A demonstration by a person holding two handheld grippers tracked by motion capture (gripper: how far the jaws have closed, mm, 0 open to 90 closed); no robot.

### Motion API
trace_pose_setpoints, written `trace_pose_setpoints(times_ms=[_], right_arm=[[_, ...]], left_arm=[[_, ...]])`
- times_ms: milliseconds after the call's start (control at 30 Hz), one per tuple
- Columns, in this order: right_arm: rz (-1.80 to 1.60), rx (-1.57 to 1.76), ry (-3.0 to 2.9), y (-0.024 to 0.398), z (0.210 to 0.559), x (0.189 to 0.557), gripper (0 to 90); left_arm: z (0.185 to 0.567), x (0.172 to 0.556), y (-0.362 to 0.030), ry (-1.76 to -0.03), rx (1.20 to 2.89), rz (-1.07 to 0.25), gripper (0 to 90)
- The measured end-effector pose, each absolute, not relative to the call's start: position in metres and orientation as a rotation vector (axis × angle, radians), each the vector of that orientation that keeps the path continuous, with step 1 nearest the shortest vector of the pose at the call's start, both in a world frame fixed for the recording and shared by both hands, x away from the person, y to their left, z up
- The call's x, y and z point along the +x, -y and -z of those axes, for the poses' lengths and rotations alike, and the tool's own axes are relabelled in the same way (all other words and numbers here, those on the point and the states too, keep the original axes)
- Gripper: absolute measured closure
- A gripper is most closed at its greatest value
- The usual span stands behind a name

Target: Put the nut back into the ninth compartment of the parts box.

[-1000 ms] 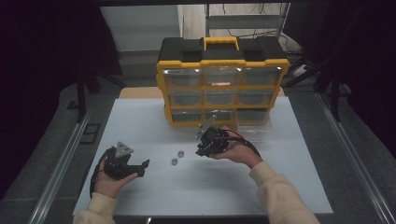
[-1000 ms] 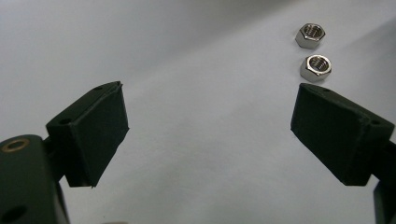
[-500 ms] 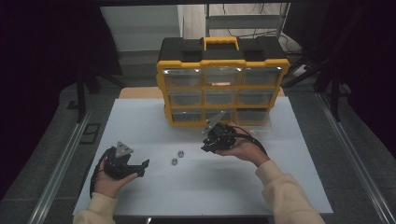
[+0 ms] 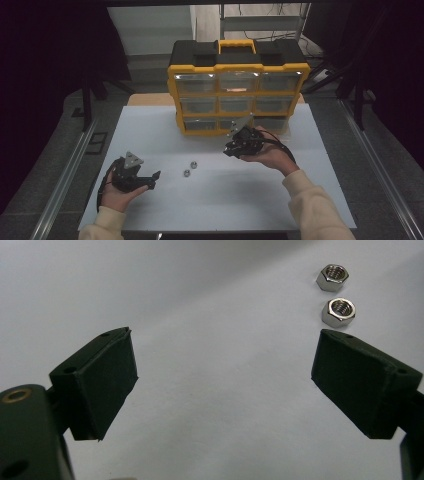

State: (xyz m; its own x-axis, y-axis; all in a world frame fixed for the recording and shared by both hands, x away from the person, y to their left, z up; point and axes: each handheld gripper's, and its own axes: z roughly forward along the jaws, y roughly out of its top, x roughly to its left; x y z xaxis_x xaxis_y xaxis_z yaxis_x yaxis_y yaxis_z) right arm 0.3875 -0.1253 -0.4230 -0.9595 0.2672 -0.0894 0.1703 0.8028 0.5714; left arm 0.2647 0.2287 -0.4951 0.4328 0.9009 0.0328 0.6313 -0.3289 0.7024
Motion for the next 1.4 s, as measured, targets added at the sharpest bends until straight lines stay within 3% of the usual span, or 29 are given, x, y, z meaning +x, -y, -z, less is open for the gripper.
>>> trace_pose_setpoints(times_ms=[1400], right_arm=[[-0.905, 0.545, -2.717, 0.198, 0.396, 0.414, 70.2]], left_arm=[[0.496, 0.265, -0.228, -1.286, 2.071, -0.566, 11.6]])
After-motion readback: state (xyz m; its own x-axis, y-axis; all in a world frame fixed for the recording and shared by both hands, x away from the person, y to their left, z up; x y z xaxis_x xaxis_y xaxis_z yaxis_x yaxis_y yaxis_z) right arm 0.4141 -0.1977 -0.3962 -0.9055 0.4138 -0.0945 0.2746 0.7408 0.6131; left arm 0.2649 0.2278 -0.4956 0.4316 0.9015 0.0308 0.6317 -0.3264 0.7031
